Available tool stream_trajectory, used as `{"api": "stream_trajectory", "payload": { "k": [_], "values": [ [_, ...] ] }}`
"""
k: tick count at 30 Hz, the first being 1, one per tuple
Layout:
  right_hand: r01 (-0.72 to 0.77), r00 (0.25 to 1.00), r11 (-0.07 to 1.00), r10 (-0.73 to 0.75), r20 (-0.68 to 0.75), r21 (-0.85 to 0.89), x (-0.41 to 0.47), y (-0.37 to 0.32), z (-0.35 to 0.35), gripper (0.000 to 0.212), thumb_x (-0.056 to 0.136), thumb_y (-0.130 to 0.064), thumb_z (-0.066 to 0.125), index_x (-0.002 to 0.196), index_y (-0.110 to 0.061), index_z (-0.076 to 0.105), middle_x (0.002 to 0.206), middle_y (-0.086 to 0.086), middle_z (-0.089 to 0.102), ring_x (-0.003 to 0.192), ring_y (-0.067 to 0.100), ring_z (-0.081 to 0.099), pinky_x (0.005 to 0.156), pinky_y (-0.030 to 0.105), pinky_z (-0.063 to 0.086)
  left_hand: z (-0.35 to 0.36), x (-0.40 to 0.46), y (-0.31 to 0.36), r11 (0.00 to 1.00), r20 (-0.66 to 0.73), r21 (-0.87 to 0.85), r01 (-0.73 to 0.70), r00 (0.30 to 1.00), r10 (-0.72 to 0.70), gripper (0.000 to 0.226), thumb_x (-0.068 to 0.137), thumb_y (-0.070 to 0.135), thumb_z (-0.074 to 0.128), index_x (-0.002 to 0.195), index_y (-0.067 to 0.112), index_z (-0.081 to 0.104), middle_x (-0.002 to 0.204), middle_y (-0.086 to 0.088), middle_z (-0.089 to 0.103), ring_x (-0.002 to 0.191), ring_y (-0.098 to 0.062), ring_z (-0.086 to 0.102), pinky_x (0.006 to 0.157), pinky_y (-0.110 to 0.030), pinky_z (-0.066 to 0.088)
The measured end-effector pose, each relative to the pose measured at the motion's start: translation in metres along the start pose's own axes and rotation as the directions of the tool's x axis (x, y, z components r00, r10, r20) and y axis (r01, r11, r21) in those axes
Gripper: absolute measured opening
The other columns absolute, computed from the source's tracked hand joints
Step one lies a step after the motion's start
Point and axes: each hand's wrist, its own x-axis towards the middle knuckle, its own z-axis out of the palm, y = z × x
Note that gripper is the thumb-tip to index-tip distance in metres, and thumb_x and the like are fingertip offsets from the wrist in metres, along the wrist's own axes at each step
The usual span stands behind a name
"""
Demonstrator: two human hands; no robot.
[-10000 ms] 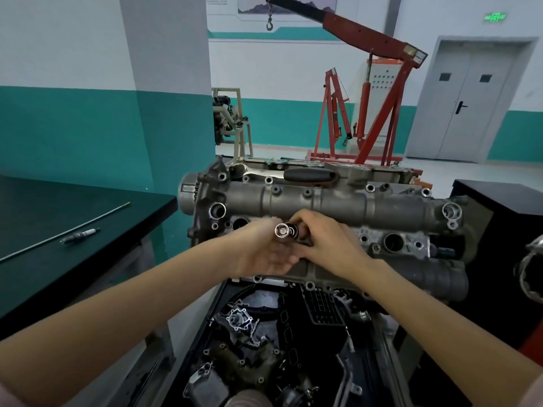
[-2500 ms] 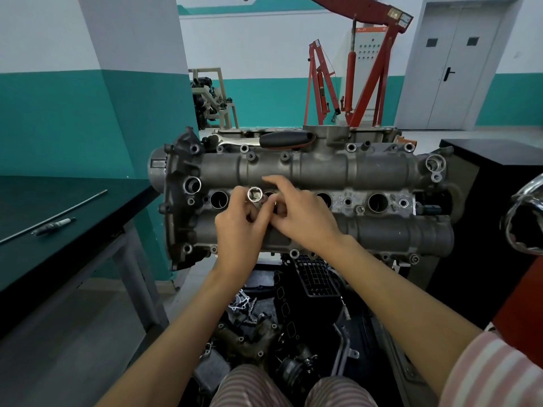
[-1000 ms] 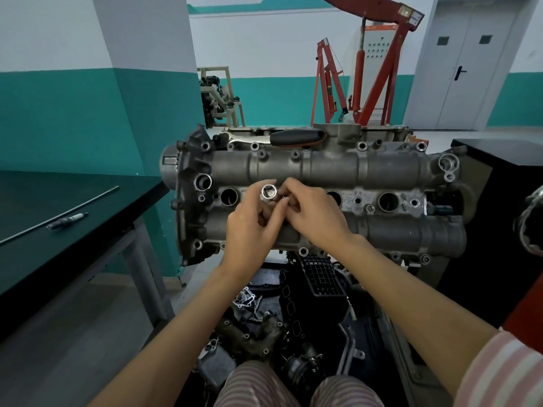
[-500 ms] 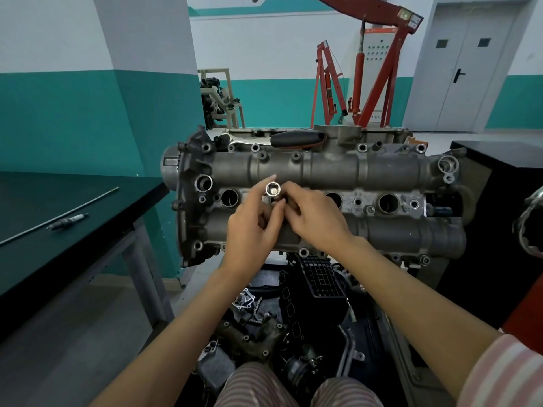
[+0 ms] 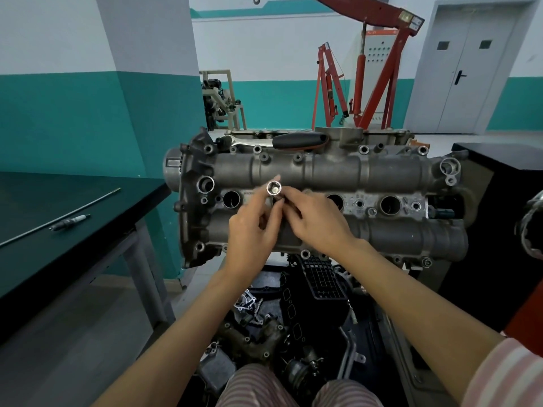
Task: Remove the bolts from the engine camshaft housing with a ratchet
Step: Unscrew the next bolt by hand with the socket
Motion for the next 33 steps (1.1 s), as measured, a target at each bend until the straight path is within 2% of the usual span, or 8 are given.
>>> {"api": "stream_trajectory", "payload": {
  "k": [3,6,9,12,15,19,25,33],
  "values": [
    [-0.034,0.999,0.999,0.033,0.04,0.02,0.0014,-0.0022,-0.0011,0.039,0.091,-0.022,0.049,0.131,-0.02,0.048,0.079,0.003,0.067,0.069,0.022,0.061,0.059,0.028,0.04,0.0021,0.0015,-0.0009,0.999,-0.052,-0.008,0.041,0.998,-0.042,0.003,0.09,0.02,0.059,0.092,0.018,0.058,0.047,0.002,0.043,0.043,-0.009,0.04,0.045,-0.011,0.03],
    [-0.13,0.99,0.989,0.125,0.068,0.072,0.0031,-0.0013,-0.0012,0.037,0.087,-0.026,0.056,0.123,-0.02,0.049,0.067,-0.008,0.057,0.06,0.012,0.054,0.058,0.032,0.045,0.0055,0.0026,-0.0007,0.994,-0.093,-0.052,0.095,0.991,-0.1,0.027,0.087,0.02,0.065,0.077,0.031,0.043,0.045,0.0,0.042,0.042,-0.008,0.036,0.043,-0.011,0.028],
    [-0.107,0.994,0.993,0.105,0.03,0.057,0.0016,0.0009,0.0005,0.016,0.089,-0.022,0.054,0.103,-0.015,0.056,0.063,-0.01,0.05,0.063,0.018,0.054,0.055,0.031,0.037,0.0039,0.0018,0.0017,0.996,-0.058,-0.056,0.066,0.996,-0.069,0.021,0.088,0.022,0.063,0.086,0.033,0.046,0.047,0.005,0.045,0.043,-0.007,0.041,0.046,-0.009,0.031],
    [-0.028,1.0,0.999,0.028,0.012,0.018,0.0002,0.0005,0.0014,0.024,0.093,-0.02,0.049,0.115,-0.016,0.058,0.078,-0.001,0.065,0.075,0.025,0.061,0.058,0.03,0.039,0.001,0.0001,0.0014,0.999,-0.028,-0.039,0.021,0.999,-0.022,0.02,0.092,0.018,0.058,0.111,0.022,0.055,0.051,0.002,0.05,0.045,-0.009,0.046,0.048,-0.014,0.036],
    [0.004,1.0,1.0,-0.004,0.014,0.003,-0.0005,-0.0011,0.0007,0.034,0.093,-0.02,0.048,0.127,-0.02,0.053,0.082,0.003,0.069,0.073,0.023,0.063,0.059,0.031,0.041,0.0009,0.0009,0.0011,0.999,-0.055,-0.019,0.037,0.998,-0.038,0.004,0.091,0.019,0.059,0.092,0.015,0.058,0.047,-0.001,0.045,0.043,-0.011,0.04,0.046,-0.017,0.032],
    [-0.125,0.991,0.989,0.121,0.06,0.074,0.002,-0.0001,0.0005,0.035,0.087,-0.025,0.056,0.121,-0.019,0.05,0.065,-0.006,0.056,0.06,0.014,0.054,0.057,0.031,0.043,0.0056,0.0028,0.0012,0.993,-0.099,-0.066,0.098,0.99,-0.104,0.027,0.086,0.02,0.066,0.075,0.03,0.043,0.045,0.001,0.04,0.042,-0.007,0.035,0.044,-0.009,0.028],
    [-0.025,1.0,0.999,0.025,0.005,0.021,-0.0002,-0.0005,0.0009,0.023,0.092,-0.019,0.05,0.113,-0.014,0.058,0.077,-0.001,0.064,0.075,0.026,0.062,0.057,0.029,0.037,0.0009,-0.0001,0.0026,0.998,-0.029,-0.055,0.038,0.999,-0.039,0.02,0.091,0.022,0.057,0.112,0.022,0.056,0.05,0.001,0.047,0.045,-0.009,0.044,0.047,-0.015,0.036],
    [-0.121,0.992,0.99,0.119,0.037,0.075,0.0019,-0.0004,0.0,0.025,0.087,-0.023,0.057,0.111,-0.015,0.054,0.064,-0.007,0.053,0.063,0.017,0.053,0.057,0.03,0.038,0.0052,0.0035,0.0031,0.988,-0.085,-0.092,0.127,0.987,-0.135,0.02,0.086,0.025,0.066,0.078,0.023,0.048,0.047,0.005,0.041,0.043,-0.006,0.037,0.045,-0.011,0.03]
  ]
}}
